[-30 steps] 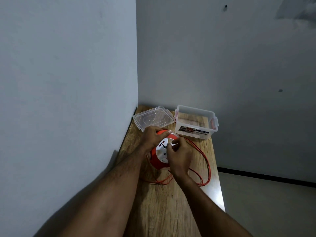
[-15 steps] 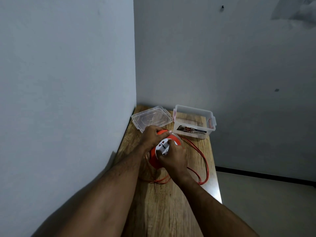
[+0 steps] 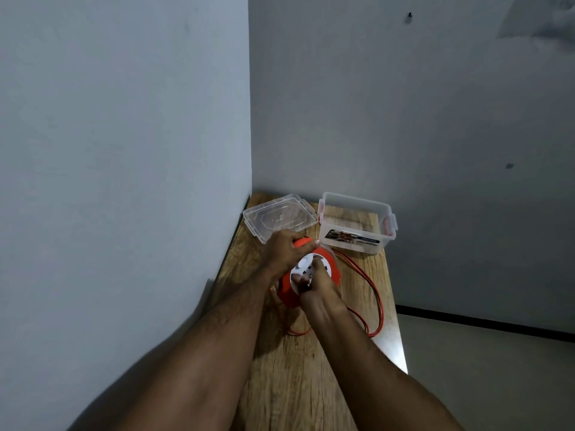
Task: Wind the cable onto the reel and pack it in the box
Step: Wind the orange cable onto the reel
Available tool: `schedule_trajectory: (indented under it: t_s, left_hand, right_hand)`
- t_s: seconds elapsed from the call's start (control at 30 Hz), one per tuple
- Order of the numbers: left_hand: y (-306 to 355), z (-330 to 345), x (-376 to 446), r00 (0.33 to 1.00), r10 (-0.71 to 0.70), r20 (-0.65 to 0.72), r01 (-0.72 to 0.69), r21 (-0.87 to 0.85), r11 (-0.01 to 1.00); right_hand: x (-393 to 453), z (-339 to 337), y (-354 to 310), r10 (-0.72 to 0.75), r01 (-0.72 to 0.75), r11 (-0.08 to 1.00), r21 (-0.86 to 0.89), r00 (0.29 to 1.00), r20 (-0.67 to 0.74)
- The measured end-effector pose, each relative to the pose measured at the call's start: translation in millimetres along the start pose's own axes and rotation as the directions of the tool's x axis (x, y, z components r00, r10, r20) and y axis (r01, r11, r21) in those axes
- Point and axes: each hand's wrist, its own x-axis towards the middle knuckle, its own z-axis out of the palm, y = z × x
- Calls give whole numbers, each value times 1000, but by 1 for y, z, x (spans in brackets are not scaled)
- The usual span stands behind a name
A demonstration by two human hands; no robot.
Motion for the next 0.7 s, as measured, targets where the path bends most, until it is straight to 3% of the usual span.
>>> schedule_trajectory:
  t_s: [0.07,0.13,0.2,0.23,0.27,0.3,0.33,0.37,0.4,0.43,0.5,0.57,0.7]
  left_hand:
    - [-1,0,-1,1000,9,-13,-9,-24,1000]
    - [-1,-1,-1,1000,-2,-13,2,-31,1000]
    - [-2,-2,0,999,-49,-23,47,-65,997]
    - [-3,-4,1,997,-73,-33,70,-74,995]
    - [-4,-5,2,996,-84,-38,81,-76,994]
    - [-4,-7,3,995,-91,-38,88,-74,993]
    - [-6,-7,4,995,-90,-34,87,-74,993]
    - [-6,-8,4,996,-87,-30,85,-70,994]
    - [-5,-9,5,996,-82,-30,80,-67,995]
    - [-4,-10,4,996,-85,-28,83,-62,995]
    - [-2,-8,4,996,-88,-16,87,-56,995]
    - [1,-6,3,997,-83,-3,83,-47,995]
    - [4,-2,1,998,-57,1,57,-56,997]
  right_hand:
    - [0,5,-2,9,-8,992,130,1000,-10]
    - [0,5,-1,-17,16,992,124,1000,8]
    - [-7,-2,-2,-55,54,998,-27,998,-32]
    - [-13,-7,-5,-175,163,970,-180,983,-53]
    - [-20,-14,-6,-361,331,869,-367,932,-15]
    - [-23,-21,-6,-580,545,637,-546,805,127]
    - [-26,-29,-6,-710,684,284,-672,621,332]
    - [-28,-35,-6,-717,705,-53,-707,466,518]
    - [-25,-39,-5,-660,664,-277,-694,393,640]
    - [-21,-40,-4,-604,616,-391,-684,389,695]
    - [-17,-42,-4,-543,562,-458,-689,438,717]
    - [-20,-39,-5,-524,568,-465,-679,442,728]
    - [-23,-37,-6,-555,633,-355,-689,450,699]
